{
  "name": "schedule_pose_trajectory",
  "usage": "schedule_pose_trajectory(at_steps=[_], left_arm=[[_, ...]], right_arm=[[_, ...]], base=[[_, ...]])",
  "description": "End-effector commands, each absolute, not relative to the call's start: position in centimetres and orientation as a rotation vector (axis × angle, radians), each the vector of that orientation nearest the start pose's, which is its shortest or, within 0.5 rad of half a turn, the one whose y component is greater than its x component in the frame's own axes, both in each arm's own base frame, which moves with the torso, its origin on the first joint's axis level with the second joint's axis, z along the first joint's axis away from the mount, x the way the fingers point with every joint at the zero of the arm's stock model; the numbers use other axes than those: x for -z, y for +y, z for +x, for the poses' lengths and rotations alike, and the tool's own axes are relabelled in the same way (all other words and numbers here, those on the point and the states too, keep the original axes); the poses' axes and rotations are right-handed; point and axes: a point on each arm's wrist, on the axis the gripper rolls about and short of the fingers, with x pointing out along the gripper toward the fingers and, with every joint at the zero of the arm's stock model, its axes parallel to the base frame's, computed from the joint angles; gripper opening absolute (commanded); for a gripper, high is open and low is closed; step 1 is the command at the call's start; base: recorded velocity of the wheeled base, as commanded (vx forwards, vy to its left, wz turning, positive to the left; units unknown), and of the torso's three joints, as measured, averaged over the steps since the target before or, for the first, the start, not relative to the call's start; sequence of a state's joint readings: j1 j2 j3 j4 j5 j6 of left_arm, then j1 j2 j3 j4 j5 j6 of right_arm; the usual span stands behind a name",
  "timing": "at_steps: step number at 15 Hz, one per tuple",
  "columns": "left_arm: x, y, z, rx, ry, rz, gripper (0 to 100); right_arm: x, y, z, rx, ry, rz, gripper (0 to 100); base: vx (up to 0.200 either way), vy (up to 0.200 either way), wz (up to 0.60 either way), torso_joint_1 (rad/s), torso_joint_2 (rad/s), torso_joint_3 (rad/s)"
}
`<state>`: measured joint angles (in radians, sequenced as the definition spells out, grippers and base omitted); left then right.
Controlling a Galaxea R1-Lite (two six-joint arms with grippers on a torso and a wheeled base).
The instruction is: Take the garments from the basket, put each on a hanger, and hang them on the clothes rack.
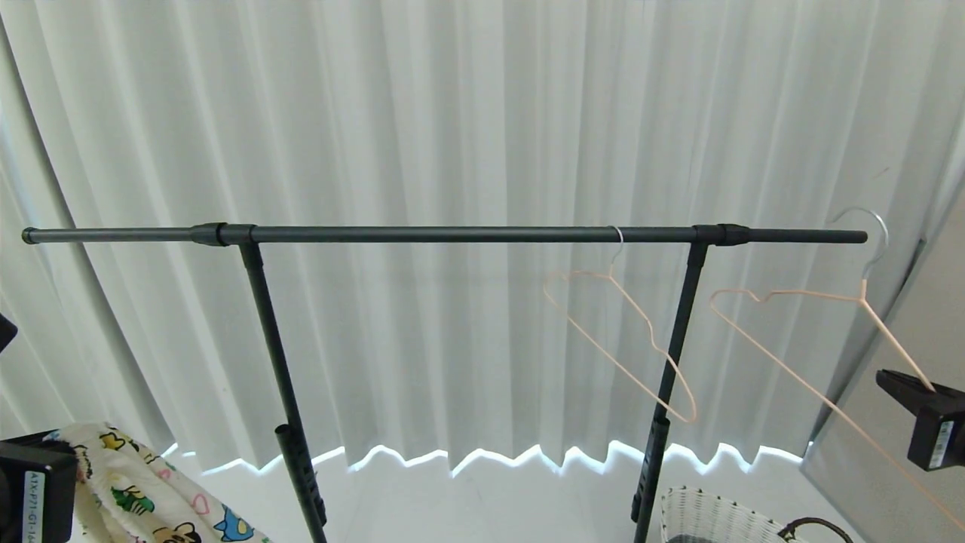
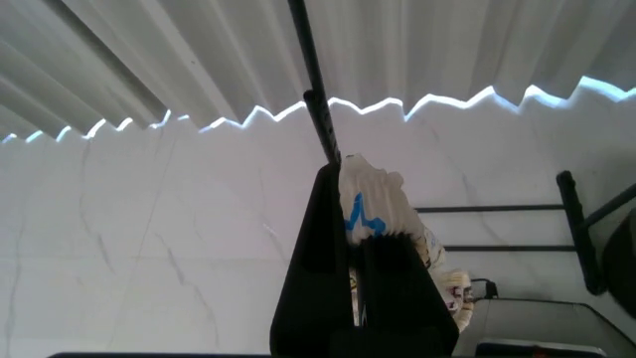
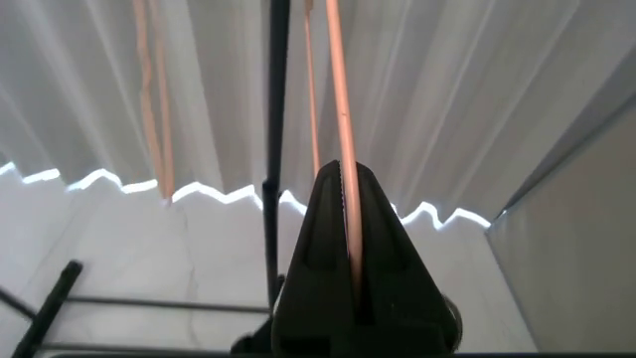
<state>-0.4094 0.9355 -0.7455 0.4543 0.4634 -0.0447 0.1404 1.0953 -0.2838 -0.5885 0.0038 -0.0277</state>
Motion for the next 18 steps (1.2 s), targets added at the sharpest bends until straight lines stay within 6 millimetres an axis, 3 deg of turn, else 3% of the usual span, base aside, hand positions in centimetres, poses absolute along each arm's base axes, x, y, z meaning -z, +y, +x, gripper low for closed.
schedule_pose_trajectory(at_steps=[1,6,10,12,15,18], left_arm=[[-22.2,-2.6,8.5,-0.064,0.585,0.232,0],[-22.2,-2.6,8.5,-0.058,0.586,0.235,0],[-22.3,-3.3,8.3,0.016,0.575,0.254,0],[-22.4,-4.1,8.4,0.086,0.574,0.284,0],[-23.1,-6.5,11.3,0.12,0.619,0.317,0],[-23.7,-10.2,16.9,0.055,0.678,0.19,0]], right_arm=[[-17.7,2.0,11.6,-0.175,0.167,-0.043,0],[-18.5,2.1,9.2,-0.23,0.139,-0.046,0],[-22.1,3.2,9.0,-0.41,0.094,-0.034,0],[-22.7,4.2,9.3,-0.56,0.144,-0.036,0],[-22.1,6.6,9.3,-0.763,0.209,-0.026,0],[-22.4,10.3,9.0,-0.984,0.299,0.058,0]], base=[[-0.2,0.0,0.0,-0.002,0.0,0.007],[-0.2,0.0,0.0,0.001,0.0,0.003],[-0.1,0.0,0.0,0.002,0.0,0.001],[0.0,0.0,0.0,0.0,0.0,0.0],[0.0,0.0,0.0,0.0,0.0,0.0],[0.0,0.0,0.0,0.0,0.0,0.0]])
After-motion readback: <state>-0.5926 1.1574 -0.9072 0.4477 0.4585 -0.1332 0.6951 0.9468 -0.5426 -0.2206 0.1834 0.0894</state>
